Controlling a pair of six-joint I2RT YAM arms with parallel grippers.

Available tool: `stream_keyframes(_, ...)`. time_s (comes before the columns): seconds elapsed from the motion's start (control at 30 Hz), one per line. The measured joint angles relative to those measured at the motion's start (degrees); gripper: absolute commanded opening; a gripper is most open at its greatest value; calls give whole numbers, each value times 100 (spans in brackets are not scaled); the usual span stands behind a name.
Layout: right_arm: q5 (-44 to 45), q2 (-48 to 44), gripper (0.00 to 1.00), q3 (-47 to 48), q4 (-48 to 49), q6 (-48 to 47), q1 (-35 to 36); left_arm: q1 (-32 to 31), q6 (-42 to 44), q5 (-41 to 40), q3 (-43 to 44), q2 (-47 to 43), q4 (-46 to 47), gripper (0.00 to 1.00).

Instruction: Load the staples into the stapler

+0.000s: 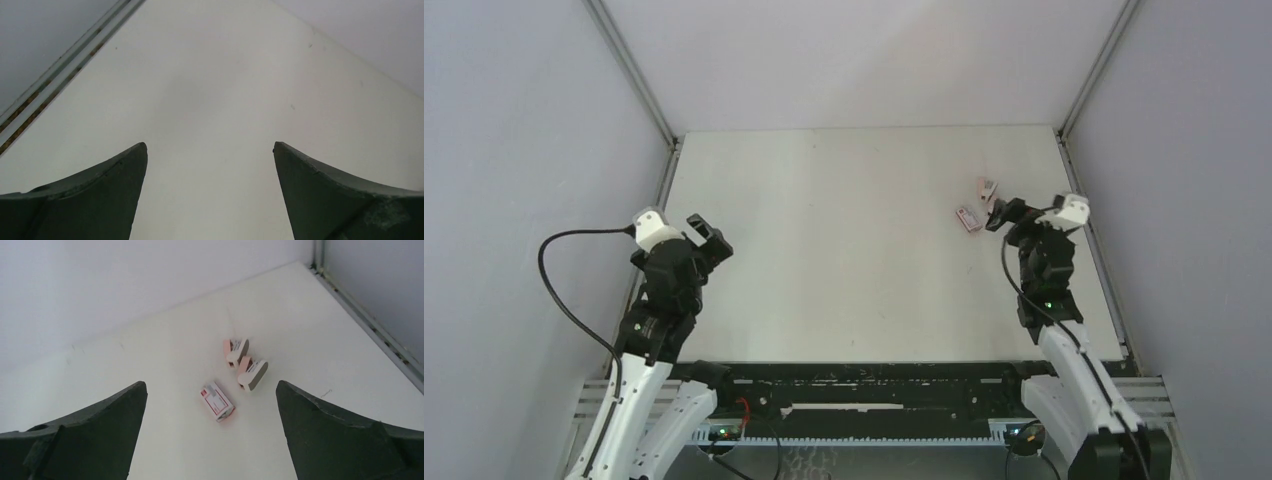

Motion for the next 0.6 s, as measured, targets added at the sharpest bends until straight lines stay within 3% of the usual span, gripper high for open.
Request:
stream_keyframes(0.13, 356, -933, 100, 0, -651, 732, -229, 2, -7, 146, 13, 44, -564, 100)
stream_keyframes(0.27, 273, -824, 100, 9, -1093, 852, -291, 2, -28, 245, 166, 212, -876, 100)
stream_keyframes(0.4, -168, 59, 100, 520, -1650, 678, -122, 2, 15, 323, 186, 264, -859, 99)
stream_keyframes(0.6, -160, 2256, 76, 2481, -2828, 33, 715, 267, 603, 1034, 186, 223, -807, 98)
